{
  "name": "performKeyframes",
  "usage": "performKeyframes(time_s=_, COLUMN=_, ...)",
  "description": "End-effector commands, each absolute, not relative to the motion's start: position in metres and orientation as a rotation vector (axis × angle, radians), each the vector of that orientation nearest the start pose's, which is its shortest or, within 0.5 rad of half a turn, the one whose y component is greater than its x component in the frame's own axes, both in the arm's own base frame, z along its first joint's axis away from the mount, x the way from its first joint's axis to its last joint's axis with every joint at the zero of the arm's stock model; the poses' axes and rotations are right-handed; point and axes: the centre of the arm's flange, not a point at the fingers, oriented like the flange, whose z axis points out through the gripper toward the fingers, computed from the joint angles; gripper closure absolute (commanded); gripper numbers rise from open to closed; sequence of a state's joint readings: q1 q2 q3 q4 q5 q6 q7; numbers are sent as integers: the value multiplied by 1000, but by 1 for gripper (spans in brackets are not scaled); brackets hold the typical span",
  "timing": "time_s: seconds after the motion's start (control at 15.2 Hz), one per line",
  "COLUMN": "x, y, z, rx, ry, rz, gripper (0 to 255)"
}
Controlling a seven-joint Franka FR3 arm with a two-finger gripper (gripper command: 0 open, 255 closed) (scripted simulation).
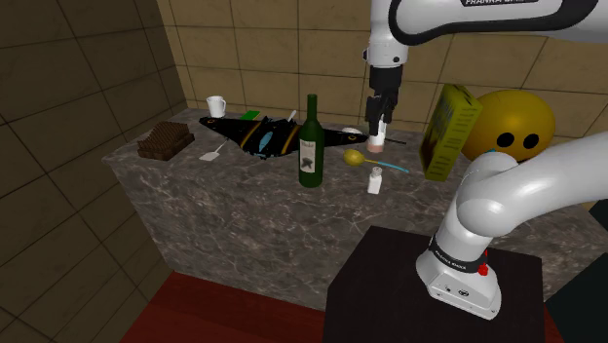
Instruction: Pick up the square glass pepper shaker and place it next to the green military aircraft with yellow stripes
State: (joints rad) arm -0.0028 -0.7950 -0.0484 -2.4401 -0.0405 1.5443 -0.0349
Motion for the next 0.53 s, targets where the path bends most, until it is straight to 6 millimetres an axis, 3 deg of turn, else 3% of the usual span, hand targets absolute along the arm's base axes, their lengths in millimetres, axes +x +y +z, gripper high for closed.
performKeyframes(time_s=0.0, x=298, y=-23, z=551, rx=-3140, ry=-1, rz=160, gripper=0)
performKeyframes(time_s=0.46, x=305, y=-61, z=466, rx=-3129, ry=61, rz=196, gripper=0)
